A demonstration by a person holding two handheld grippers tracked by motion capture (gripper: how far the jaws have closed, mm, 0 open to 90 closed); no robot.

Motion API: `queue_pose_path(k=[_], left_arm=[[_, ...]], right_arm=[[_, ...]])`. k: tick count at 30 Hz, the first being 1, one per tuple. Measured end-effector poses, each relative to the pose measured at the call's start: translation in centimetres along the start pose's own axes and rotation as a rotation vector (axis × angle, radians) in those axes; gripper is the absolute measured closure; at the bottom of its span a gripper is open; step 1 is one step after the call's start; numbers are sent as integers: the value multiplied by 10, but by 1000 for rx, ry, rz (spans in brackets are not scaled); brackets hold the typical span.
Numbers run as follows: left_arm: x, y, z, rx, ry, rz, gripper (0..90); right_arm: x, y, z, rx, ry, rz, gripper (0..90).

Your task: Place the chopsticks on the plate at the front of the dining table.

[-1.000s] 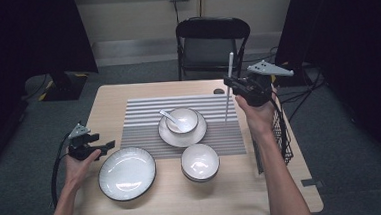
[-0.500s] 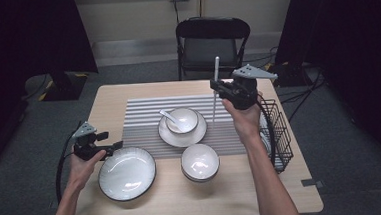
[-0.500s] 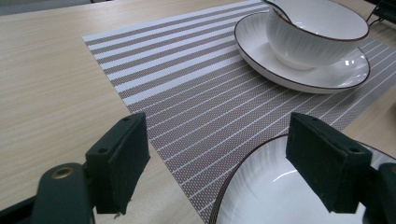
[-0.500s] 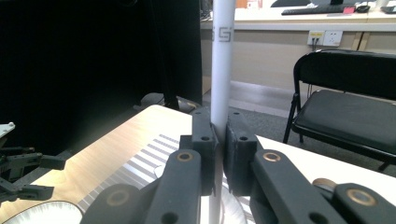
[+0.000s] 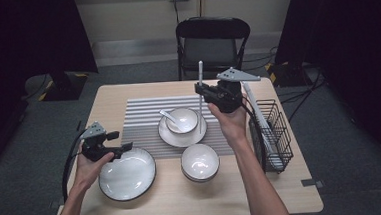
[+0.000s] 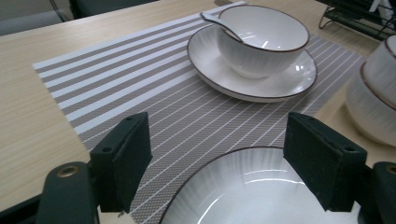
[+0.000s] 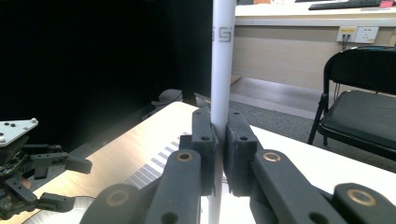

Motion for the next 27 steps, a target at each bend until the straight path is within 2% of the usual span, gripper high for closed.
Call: queue_pose_path(k=[9, 11, 13, 16, 19, 24, 27], left_arm=[[-8, 7, -19, -61, -24, 17, 236], [-10, 8, -23, -50, -36, 14, 238], [-11, 9, -25, -60, -41, 14, 240], [-13, 12, -30, -61, -48, 5, 240], [-13, 18, -36, -55, -61, -38, 248], [-15, 23, -42, -65, -77, -48, 257], [-16, 29, -46, -86, -87, -52, 265]], right_arm=[[-2, 0, 9, 0, 25, 3, 844], [-2, 0, 11, 2, 29, 2, 844], [-2, 0, 13, 2, 34, 1, 844], [-4, 1, 17, 4, 43, 5, 844], [-5, 0, 23, -1, 69, 11, 844], [-9, -1, 35, -3, 97, 17, 845], [-10, -1, 42, 4, 113, 19, 845]])
Point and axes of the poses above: each handheld gripper's, and its own axes: x roughly backward along the jaws, y roughly out of its top, z roughly to its left, the point moved 9 cm from there along -x, roughly forward along the jaws, and after that the axes turned 11 degrees about -y, right-handed, at the moved point
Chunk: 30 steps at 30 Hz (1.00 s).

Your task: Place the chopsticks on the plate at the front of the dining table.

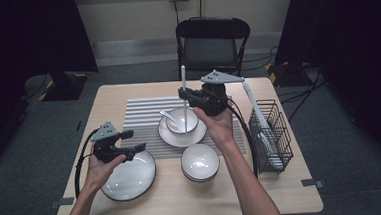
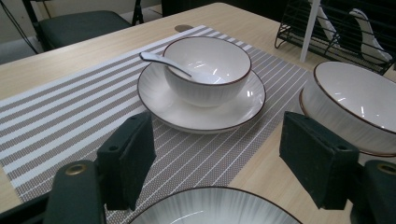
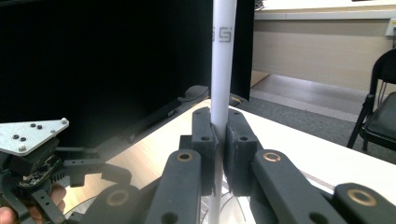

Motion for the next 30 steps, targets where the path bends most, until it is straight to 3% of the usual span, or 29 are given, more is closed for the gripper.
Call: queue_pose_path(k=[6, 14, 18, 25, 30], left_arm=[[-9, 15, -9, -10, -20, -41, 288], [-15, 32, -16, -40, -32, -55, 287], [-20, 39, -20, -37, -46, -73, 365], [-28, 49, -26, -40, -77, -100, 362], [-34, 54, -28, -40, -74, -120, 392]], right_arm=[[-4, 0, 10, 9, 29, 8, 845], [-11, 3, 26, 14, 64, 5, 845], [-13, 5, 35, 23, 81, 1, 845], [-17, 6, 45, 20, 106, -1, 845], [-22, 3, 51, 8, 127, 6, 845]])
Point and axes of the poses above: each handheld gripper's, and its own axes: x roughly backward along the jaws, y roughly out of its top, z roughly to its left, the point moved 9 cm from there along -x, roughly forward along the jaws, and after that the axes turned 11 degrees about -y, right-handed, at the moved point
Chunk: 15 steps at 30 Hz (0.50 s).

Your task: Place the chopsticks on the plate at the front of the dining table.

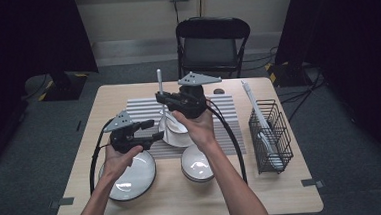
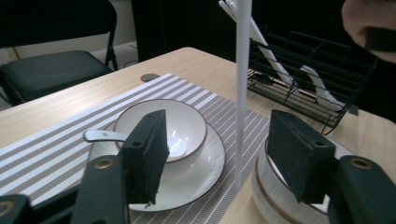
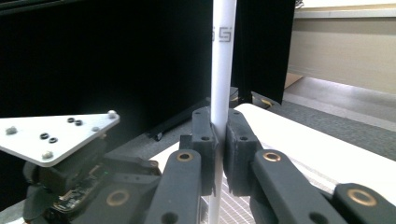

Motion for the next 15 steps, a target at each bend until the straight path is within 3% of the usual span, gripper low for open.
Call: queue_pose_path(k=[1, 4, 7, 9, 15], left_arm=[[-1, 1, 1, -6, 14, -1, 402], [-2, 3, 1, 15, 1, -23, 424], [-2, 3, 6, 37, -9, -30, 510], [-2, 2, 7, 29, -13, -28, 575], [-4, -1, 2, -12, -27, -9, 612]], right_arm=[[-1, -1, 2, 1, 3, 3, 845], [-3, -1, 6, 2, 14, 5, 845], [-4, -1, 9, -4, 22, -1, 845], [-6, -2, 11, -11, 26, -2, 845], [-9, -5, 16, -21, 44, -1, 845]])
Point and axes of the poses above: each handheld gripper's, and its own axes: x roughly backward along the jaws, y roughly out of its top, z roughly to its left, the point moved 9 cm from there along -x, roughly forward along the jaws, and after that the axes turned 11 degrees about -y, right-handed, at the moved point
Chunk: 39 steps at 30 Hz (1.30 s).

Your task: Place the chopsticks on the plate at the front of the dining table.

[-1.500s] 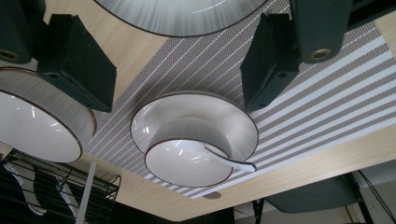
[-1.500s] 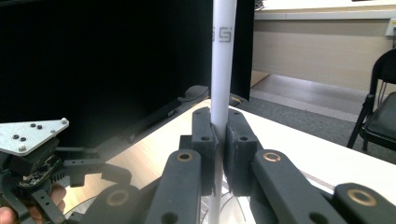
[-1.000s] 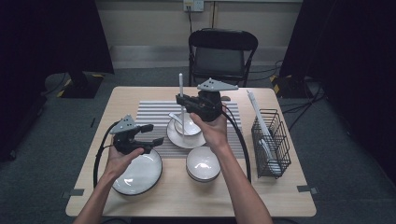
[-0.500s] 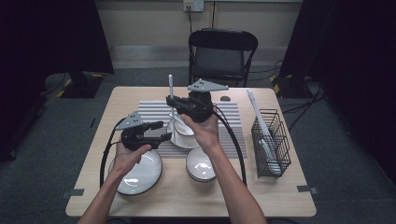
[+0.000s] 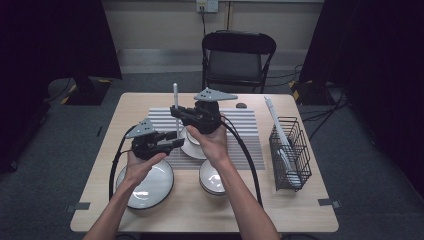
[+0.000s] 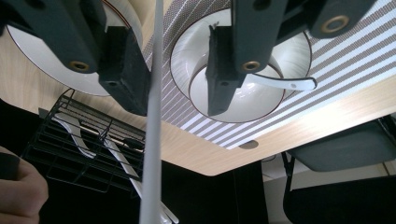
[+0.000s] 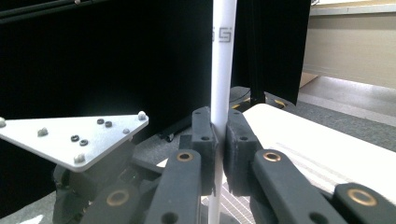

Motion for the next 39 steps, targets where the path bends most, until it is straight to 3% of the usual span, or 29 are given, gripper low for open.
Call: queue_pose_path(k=[4, 8, 18, 24, 28, 33, 39], left_arm=[[-1, -2, -2, -11, -14, 13, 747], [-4, -7, -3, -11, -22, 30, 766], [-3, -9, -5, 14, -55, 16, 843], [-1, -11, -5, 9, -61, 17, 859], [-2, -13, -3, -9, -52, 26, 860], [-3, -16, -1, 8, -60, 29, 860], [-1, -19, 1, 19, -59, 31, 860]], right_arm=[[0, 0, 1, -1, 1, -4, 845], [1, 2, -1, -12, -1, -13, 845], [3, 4, -1, -15, -2, -19, 845], [4, 3, -1, -9, 7, -24, 840], [2, 2, 0, 3, 5, -21, 765], [-1, -3, -3, 20, -25, -5, 575], [-4, -11, -11, 25, -62, 13, 494]])
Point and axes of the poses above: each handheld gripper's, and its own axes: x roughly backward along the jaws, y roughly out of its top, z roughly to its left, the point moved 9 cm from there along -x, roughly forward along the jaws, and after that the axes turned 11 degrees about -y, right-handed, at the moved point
